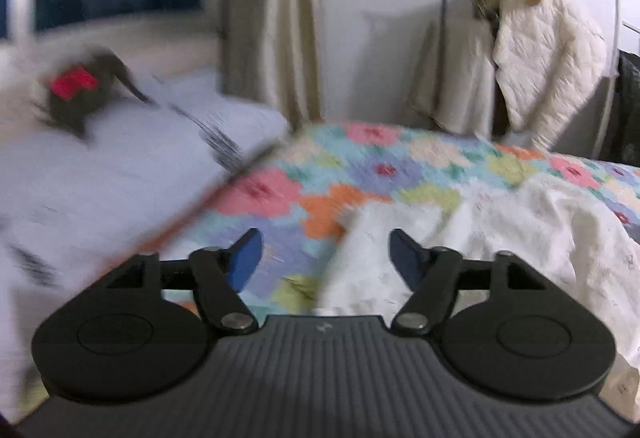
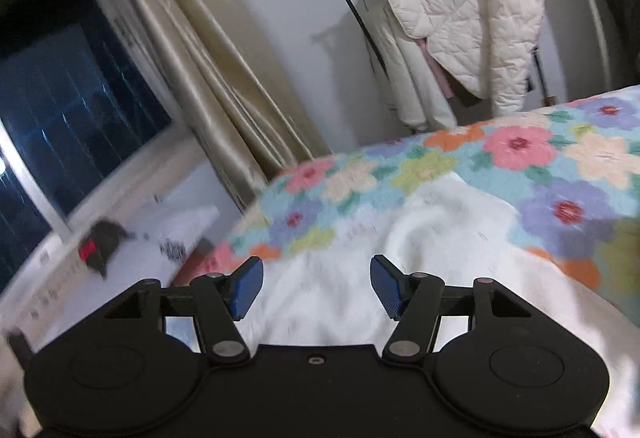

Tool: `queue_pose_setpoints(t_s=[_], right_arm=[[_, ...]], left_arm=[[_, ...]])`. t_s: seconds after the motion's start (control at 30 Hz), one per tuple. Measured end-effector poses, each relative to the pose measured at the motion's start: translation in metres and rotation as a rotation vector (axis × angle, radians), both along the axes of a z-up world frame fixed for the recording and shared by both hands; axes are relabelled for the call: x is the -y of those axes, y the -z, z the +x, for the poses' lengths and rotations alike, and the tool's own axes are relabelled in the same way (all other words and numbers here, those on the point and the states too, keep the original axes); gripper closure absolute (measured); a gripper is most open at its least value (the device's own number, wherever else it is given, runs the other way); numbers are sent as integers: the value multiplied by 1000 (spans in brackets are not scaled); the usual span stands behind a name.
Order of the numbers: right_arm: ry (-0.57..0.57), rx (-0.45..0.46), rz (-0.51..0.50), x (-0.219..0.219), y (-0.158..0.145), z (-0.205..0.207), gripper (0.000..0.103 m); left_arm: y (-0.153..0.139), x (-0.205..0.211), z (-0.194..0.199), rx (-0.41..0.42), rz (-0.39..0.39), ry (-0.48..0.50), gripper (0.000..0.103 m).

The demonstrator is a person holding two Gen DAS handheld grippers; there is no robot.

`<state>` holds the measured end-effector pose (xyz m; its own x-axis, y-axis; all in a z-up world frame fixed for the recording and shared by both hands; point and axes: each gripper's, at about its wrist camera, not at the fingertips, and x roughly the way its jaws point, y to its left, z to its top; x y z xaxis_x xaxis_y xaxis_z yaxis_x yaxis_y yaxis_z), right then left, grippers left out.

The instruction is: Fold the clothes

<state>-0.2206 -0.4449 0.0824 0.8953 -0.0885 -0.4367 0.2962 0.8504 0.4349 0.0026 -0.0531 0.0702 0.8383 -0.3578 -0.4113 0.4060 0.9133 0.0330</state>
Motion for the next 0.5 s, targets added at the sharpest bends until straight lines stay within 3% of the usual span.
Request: queue_pose_setpoints(t_s=[0.03,0.13,0.2,0.27,0.37,0.43,0.5], right_arm=[[-8,6,-18,-9,-8,-12,38],[-27,33,-69,-32,-37,-44,38],[-64,79,-103,-46,-63,-65,36],[-107,115,-125,-57,-86,-85,29],[-154,117,-213,-73,-115,-116,29],[-188,114,-274,-82,-131,-134,29],[-235,116,-315,-86,-138,-145,28]], left_arm=[[-12,-8,-12,32,0,-39,13],[-45,-28,-42,86,9,-124,13],[-66,-38,-62,113,18,-123,13],[-82,-43,-81,186,71,-127,11],[-103,-49,-107,312,178,-156,1],[-111,-54,-122,410,261,-182,0],[-114,-63,-134,445,293,-204,0]])
